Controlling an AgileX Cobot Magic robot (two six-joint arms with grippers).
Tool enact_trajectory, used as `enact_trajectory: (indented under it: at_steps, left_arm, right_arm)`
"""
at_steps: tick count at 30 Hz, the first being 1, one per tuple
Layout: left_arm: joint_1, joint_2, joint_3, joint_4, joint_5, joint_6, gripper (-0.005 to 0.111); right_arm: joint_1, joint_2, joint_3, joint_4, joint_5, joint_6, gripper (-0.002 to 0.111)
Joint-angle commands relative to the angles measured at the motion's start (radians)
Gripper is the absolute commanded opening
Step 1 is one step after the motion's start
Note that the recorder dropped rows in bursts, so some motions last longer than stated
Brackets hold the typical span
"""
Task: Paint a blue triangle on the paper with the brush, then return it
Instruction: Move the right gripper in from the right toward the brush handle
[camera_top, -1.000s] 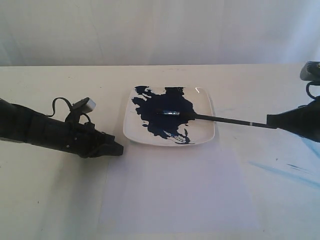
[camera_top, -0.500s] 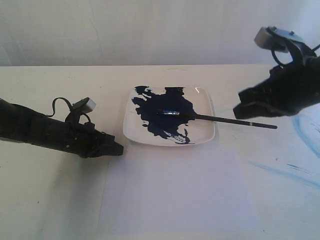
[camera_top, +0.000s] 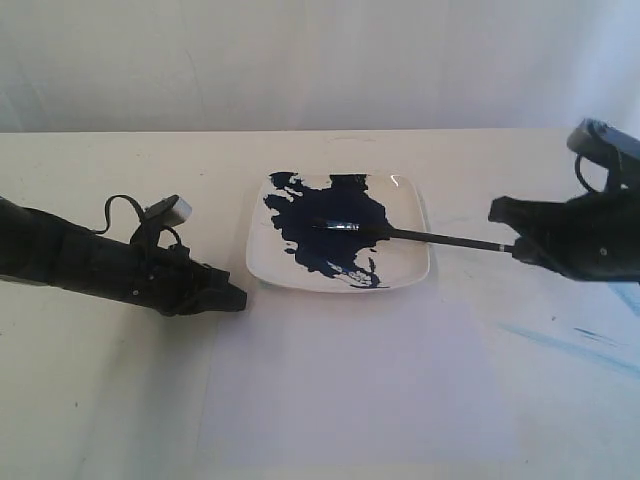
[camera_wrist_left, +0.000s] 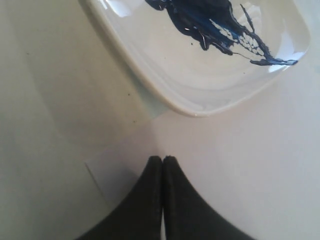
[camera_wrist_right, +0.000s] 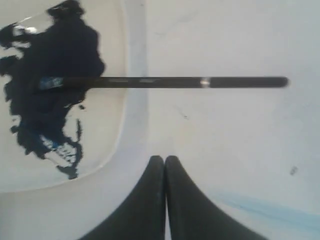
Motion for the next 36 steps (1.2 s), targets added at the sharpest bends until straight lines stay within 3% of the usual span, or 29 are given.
enact_trajectory:
  at_steps: [1,8,13,19,25,33,36]
  left_arm:
    - [-0.006,0.017,0.006,0.000,0.003,-0.009,0.000]
    - [-0.006,0.017,0.006,0.000,0.005,-0.009,0.000]
    - [-0.006,0.017,0.006,0.000,0.005,-0.009,0.000]
    - [-0.006,0.017,0.006,0.000,0.005,-0.009,0.000]
    - [-0.006,0.017,0.006,0.000,0.005,-0.009,0.000]
    - [-0.006,0.017,0.006,0.000,0.005,-0.009,0.000]
    - [-0.006,0.017,0.006,0.000,0.005,-0.009,0.000]
  right_arm:
    - [-0.001,0.001,0.085,0.144,-0.099,-0.061,0.000]
    - [-0.001,0.003,0.098,0.473,-0.090,-0.238,0.000]
    - [-0.001,0.003,0.098,0.668,0.089,-0.511,0.000]
    - [-0.001,0.003,0.100,0.683,0.287,-0.786,0.000]
    - [-0.004,0.015,0.145,0.683,0.020,-0.636,0.000]
    - [-0.006,0.100,0.145,0.683,-0.112,-0.586,0.000]
    - [-0.006,0.122,0.145,0.683,-0.094,-0.704,0.000]
